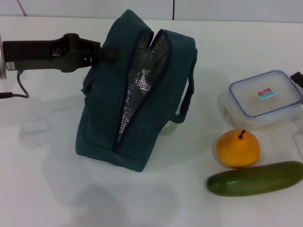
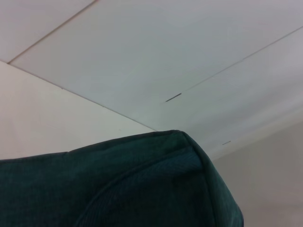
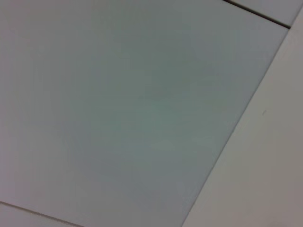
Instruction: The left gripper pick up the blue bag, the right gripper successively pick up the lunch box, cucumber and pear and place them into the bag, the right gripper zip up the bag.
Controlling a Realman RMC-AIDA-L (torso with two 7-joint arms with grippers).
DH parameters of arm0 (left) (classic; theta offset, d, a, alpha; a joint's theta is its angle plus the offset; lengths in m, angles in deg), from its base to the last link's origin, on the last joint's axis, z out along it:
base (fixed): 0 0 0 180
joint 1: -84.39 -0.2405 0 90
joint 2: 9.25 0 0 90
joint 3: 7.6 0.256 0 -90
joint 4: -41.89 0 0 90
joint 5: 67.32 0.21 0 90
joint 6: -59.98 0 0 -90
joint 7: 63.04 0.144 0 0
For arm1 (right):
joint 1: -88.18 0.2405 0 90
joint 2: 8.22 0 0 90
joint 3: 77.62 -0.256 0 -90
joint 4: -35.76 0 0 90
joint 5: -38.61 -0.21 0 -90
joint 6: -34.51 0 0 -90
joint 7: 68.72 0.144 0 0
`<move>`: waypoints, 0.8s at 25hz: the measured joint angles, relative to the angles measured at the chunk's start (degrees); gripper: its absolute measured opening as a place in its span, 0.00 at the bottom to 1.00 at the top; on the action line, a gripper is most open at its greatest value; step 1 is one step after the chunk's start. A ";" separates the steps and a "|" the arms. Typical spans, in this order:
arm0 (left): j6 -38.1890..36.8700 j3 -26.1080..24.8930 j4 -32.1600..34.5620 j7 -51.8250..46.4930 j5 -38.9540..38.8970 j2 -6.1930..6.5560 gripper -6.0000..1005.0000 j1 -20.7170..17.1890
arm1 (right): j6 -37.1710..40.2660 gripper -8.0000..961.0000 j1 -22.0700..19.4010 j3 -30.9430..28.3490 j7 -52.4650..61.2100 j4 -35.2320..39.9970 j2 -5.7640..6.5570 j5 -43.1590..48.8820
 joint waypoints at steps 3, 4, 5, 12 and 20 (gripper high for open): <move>-0.02 0.00 0.00 0.00 -0.08 -0.01 0.08 -0.12 | 0.11 0.45 -0.23 0.00 0.14 -0.03 0.02 0.00; -0.04 0.00 0.00 0.00 -0.13 -0.02 0.08 -0.12 | 0.16 0.45 -0.25 0.00 0.14 -0.02 0.04 0.00; -0.05 0.00 0.00 0.00 -0.14 -0.03 0.08 -0.12 | 0.24 0.44 -0.25 0.00 0.15 -0.02 0.07 0.00; -0.18 0.00 0.00 0.00 -0.29 -0.06 0.08 -0.20 | 0.39 0.19 -0.52 0.00 0.18 0.42 0.14 -0.01; -0.18 0.00 0.00 0.07 -0.32 -0.07 0.08 -0.22 | 0.52 0.13 -0.43 0.74 0.19 0.78 0.25 -0.01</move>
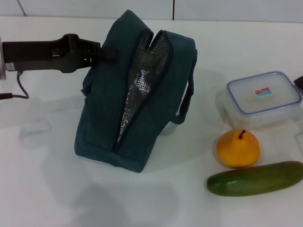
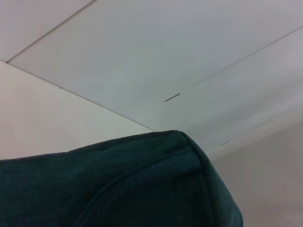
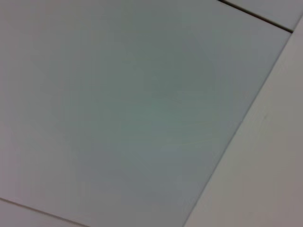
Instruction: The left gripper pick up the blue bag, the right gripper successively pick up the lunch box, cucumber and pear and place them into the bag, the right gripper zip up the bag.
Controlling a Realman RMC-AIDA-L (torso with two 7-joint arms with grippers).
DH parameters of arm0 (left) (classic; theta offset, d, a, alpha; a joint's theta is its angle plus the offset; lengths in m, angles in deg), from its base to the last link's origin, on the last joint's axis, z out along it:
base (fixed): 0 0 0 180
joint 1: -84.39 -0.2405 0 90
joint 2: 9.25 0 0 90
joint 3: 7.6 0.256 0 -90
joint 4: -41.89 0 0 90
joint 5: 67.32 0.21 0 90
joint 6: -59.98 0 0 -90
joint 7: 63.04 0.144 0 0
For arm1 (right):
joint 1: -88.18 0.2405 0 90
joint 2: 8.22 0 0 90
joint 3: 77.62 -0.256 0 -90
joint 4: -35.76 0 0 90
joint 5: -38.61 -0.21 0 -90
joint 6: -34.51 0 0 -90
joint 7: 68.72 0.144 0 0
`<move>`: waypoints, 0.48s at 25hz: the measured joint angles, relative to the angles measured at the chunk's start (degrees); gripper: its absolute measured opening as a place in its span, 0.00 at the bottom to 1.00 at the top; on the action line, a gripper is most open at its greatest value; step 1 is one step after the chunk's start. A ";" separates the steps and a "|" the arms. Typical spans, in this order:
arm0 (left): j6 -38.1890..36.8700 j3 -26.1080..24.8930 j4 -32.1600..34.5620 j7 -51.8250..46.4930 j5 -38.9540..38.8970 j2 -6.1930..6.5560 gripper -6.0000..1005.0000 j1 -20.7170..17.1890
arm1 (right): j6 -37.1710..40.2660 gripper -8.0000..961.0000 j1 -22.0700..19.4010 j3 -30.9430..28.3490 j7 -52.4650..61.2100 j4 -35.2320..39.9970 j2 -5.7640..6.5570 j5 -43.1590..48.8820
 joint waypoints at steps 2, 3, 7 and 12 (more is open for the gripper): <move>0.00 0.00 0.00 0.01 0.00 0.00 0.08 0.00 | 0.43 0.12 0.04 0.03 0.00 0.00 -0.02 0.00; 0.00 0.00 0.00 0.01 0.00 0.00 0.08 0.00 | 0.98 0.11 0.04 0.21 0.00 0.01 -0.03 0.00; 0.00 0.00 0.00 0.55 0.00 0.00 0.08 0.00 | 2.84 0.11 0.00 0.87 0.00 0.15 0.07 0.02; 0.00 0.00 -0.08 0.92 0.00 0.00 0.08 -0.05 | 5.40 0.11 -0.46 1.12 1.66 0.21 0.13 0.01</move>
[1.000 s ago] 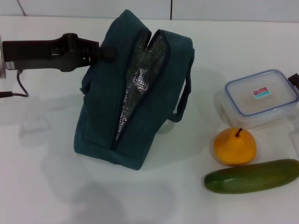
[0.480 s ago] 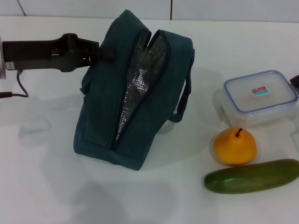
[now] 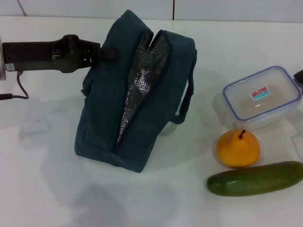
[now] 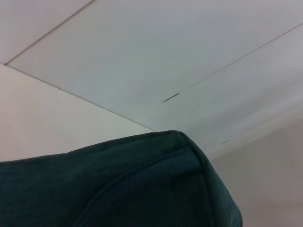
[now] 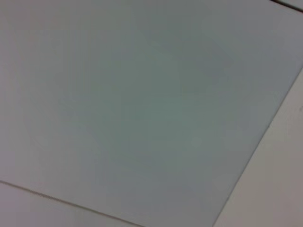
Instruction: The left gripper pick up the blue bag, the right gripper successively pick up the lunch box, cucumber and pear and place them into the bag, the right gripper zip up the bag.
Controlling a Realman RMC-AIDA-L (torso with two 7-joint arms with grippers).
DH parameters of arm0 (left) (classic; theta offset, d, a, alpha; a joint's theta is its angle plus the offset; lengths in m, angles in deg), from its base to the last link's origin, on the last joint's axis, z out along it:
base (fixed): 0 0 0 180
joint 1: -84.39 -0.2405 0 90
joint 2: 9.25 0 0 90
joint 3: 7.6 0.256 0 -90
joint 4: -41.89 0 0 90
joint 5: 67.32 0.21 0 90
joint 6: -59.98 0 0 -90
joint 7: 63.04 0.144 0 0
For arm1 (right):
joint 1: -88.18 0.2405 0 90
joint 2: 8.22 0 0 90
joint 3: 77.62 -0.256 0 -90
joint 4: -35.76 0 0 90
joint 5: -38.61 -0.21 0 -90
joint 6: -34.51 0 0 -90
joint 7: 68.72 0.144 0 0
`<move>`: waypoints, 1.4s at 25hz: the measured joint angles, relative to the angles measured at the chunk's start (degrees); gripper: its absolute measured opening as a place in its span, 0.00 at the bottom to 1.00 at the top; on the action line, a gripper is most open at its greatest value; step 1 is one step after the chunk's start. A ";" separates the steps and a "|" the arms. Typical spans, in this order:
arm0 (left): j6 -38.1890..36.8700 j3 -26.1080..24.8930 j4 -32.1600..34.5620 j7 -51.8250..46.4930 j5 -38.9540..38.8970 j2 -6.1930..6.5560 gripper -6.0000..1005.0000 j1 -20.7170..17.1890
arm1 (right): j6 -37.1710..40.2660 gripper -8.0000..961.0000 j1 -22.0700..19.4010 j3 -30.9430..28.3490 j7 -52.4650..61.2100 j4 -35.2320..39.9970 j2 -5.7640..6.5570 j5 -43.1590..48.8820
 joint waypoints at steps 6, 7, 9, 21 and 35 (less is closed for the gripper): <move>-0.04 0.00 -0.48 0.64 0.00 0.00 0.08 -0.04 | 0.84 0.11 -0.27 0.07 9.14 -0.01 -0.14 -0.11; -0.05 0.00 -0.61 0.76 0.00 0.00 0.08 -0.04 | 0.91 0.11 -0.27 0.09 10.17 -0.07 -0.14 -0.07; -0.08 -0.01 -0.64 0.97 0.00 0.00 0.08 -0.04 | 0.97 0.11 -0.33 -0.06 11.57 -0.36 -0.22 -0.17; -0.18 0.00 -0.71 1.40 0.00 -0.09 0.08 0.20 | -1.36 0.11 -1.13 -0.46 29.01 -0.72 -0.46 -0.73; -0.17 0.16 -0.71 2.30 0.02 -0.90 0.08 0.51 | 6.18 0.11 -1.01 -7.84 33.85 -2.10 -0.56 -0.82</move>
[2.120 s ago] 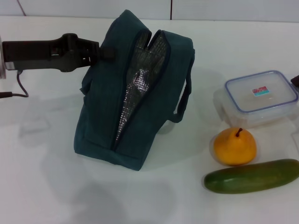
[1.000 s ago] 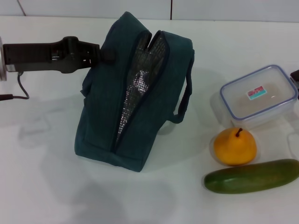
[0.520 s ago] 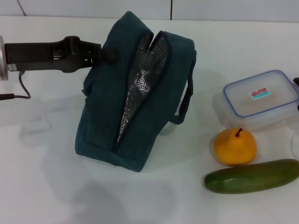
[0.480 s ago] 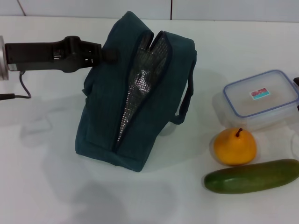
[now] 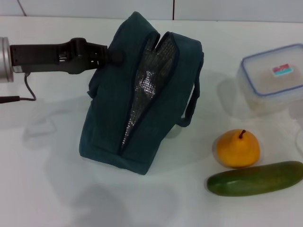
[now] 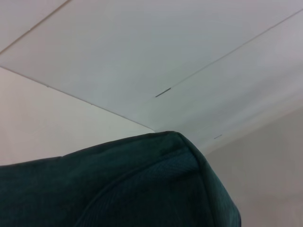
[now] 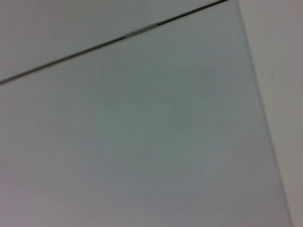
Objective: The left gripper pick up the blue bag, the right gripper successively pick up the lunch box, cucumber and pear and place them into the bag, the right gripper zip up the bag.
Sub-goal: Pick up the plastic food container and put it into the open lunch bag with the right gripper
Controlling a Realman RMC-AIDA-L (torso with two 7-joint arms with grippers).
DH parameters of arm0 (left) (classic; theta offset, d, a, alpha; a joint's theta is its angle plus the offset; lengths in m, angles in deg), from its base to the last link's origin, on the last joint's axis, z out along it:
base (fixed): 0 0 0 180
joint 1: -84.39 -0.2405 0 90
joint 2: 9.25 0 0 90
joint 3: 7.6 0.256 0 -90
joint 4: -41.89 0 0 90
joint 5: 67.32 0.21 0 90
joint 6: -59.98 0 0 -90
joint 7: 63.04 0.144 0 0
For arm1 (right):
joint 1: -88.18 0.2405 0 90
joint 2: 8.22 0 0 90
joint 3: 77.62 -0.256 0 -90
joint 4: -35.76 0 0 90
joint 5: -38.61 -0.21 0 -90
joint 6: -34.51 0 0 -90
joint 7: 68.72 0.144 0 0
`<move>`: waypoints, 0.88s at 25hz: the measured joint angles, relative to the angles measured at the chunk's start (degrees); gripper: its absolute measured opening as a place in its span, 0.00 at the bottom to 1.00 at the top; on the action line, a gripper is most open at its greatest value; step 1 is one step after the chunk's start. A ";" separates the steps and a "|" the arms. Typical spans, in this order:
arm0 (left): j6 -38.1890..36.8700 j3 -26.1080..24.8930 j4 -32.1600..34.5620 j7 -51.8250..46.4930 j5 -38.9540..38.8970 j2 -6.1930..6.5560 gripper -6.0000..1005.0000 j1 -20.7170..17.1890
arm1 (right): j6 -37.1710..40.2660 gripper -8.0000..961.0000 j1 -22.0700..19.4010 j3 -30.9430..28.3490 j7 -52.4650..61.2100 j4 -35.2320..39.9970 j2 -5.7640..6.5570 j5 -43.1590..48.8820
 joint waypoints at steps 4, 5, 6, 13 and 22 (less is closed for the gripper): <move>0.05 0.04 0.00 1.24 0.37 -0.53 0.08 0.46 | 0.90 0.11 0.77 -3.60 -0.44 -2.98 0.00 0.00; 0.07 0.06 0.00 1.34 0.45 -0.58 0.08 0.66 | 1.27 0.11 1.34 -4.25 -0.51 -3.59 0.00 0.03; 0.09 0.07 0.00 1.41 0.55 -0.61 0.08 0.85 | 1.83 0.11 1.86 -4.41 -0.51 -3.74 0.00 0.06; 0.29 0.86 0.20 2.77 0.74 -1.30 0.08 1.78 | 7.04 0.11 5.28 -7.81 -0.43 -4.58 0.01 0.25; 0.46 1.73 0.53 3.43 0.75 -1.64 0.08 2.98 | 10.57 0.11 12.12 -9.50 -0.49 -5.13 0.00 0.22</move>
